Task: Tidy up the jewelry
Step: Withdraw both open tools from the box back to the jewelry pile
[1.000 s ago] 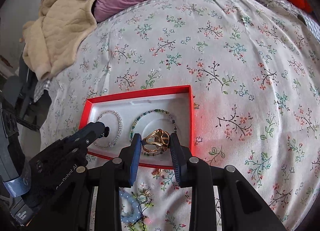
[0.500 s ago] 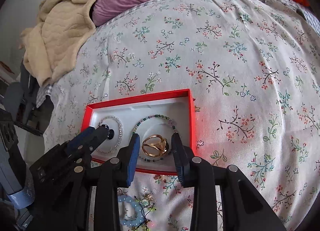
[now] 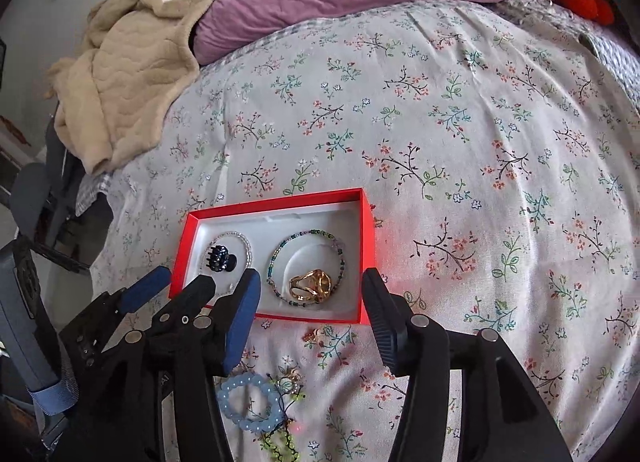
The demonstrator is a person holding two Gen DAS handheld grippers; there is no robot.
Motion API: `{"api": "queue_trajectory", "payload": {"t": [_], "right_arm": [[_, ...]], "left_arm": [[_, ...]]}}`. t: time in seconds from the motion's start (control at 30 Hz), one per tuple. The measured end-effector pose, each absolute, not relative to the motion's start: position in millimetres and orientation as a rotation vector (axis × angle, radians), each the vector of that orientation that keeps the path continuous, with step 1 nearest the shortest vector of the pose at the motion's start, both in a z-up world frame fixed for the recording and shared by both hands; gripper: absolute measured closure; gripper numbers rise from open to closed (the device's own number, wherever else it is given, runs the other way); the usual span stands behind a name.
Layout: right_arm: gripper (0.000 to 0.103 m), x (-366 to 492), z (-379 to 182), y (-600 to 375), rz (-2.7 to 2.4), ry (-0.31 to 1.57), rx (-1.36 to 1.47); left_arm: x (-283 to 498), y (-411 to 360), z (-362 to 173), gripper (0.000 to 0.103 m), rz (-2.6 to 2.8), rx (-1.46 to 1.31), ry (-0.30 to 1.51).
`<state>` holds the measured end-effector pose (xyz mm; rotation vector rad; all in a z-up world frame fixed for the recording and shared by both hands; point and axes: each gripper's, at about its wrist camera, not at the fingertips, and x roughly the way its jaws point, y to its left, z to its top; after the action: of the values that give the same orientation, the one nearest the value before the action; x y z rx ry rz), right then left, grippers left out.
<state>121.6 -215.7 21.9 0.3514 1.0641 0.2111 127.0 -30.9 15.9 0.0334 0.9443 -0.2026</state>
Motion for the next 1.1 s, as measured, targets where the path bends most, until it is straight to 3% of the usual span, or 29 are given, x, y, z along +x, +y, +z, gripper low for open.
{"api": "queue_trajectory", "payload": {"t": [0.67,1.0,1.1], "right_arm": [[0.029,70.0,17.8,-208.6,0.191,1.146,0.183],[0.001,41.6,8.3,-210.7,0.146,1.141,0.044],[0.000,35.6,4.1,-212.3,0.131,1.136,0.003]], "left_arm": [[82.5,-13.0,16.3,0.007,-0.197,0.062,1.025],[63.6,-5.0,2.8,0.001,-0.201,0.072,1.093],[59.5,-1.6,-1.1,0.001,-0.198,0.103,1.097]]}}
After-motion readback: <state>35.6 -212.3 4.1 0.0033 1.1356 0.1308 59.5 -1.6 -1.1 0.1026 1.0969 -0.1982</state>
